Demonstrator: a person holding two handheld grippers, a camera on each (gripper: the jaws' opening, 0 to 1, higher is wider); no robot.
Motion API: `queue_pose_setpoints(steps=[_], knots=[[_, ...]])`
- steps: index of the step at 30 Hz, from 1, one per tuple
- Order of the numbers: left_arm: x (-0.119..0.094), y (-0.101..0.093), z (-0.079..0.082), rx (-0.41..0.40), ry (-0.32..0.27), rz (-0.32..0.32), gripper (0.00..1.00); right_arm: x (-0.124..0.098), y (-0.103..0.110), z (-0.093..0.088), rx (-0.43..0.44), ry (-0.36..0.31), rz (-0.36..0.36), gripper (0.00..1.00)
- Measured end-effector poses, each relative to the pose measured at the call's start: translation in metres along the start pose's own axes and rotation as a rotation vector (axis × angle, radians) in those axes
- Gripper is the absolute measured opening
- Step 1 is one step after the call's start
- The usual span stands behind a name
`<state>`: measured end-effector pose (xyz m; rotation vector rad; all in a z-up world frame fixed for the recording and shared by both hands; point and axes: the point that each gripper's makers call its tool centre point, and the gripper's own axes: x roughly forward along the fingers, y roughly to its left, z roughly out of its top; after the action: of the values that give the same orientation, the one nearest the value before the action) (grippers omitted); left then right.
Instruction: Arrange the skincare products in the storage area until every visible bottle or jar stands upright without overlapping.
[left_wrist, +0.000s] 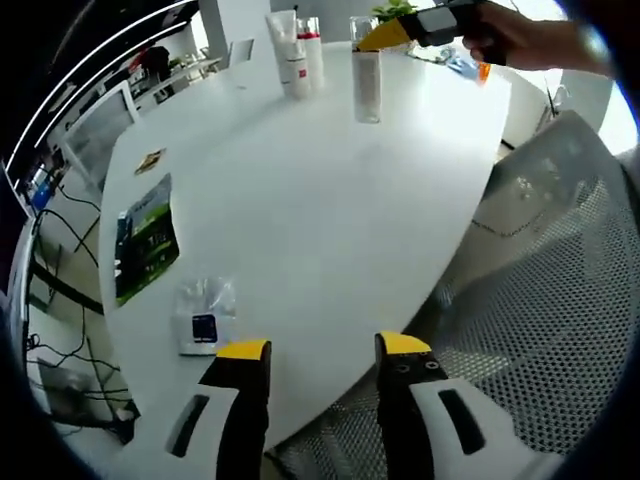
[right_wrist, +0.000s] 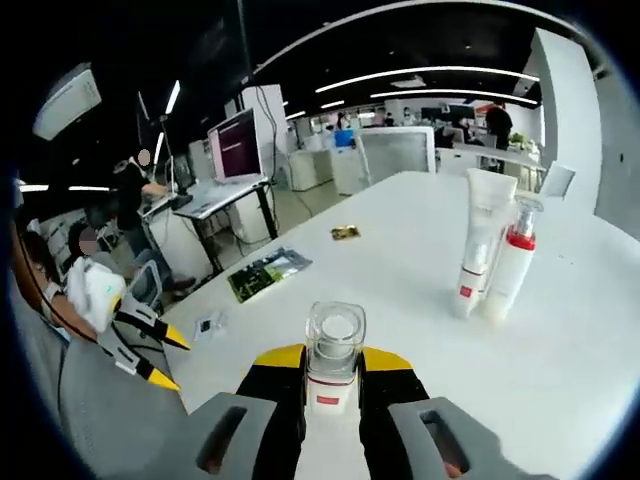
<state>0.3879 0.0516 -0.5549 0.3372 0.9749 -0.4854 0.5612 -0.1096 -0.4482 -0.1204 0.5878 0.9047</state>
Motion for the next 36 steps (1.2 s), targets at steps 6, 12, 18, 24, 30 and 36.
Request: queue_pose_setpoints(steps=[6,12,18,24,30,36], knots=[[0.000,-0.001,-0.001,0.003,0.008,-0.004,0.38,0.003,-0.021,0.007,-0.016,0.004,-0.045,0.13],[0.001,-0.001,-0.003,0.005,0.019,-0.009,0.37,0.007,-0.039,0.012,-0.031,0.011,-0.075,0.13],[0.001,0.000,-0.005,0.006,0.023,-0.008,0.36,0.009,-0.060,0.016,-0.026,0.016,-0.109,0.13],[0.001,0.000,-0.005,0.006,0.028,-0.006,0.35,0.012,-0.076,0.021,-0.012,0.011,-0.141,0.13],[0.002,0.001,-0.007,0.009,0.033,-0.005,0.34,0.014,-0.086,0.017,0.010,0.011,-0.168,0.13],[0.002,0.001,-0.009,0.009,0.045,-0.006,0.34,0.016,-0.091,0.014,0.036,0.015,-0.185,0.13]])
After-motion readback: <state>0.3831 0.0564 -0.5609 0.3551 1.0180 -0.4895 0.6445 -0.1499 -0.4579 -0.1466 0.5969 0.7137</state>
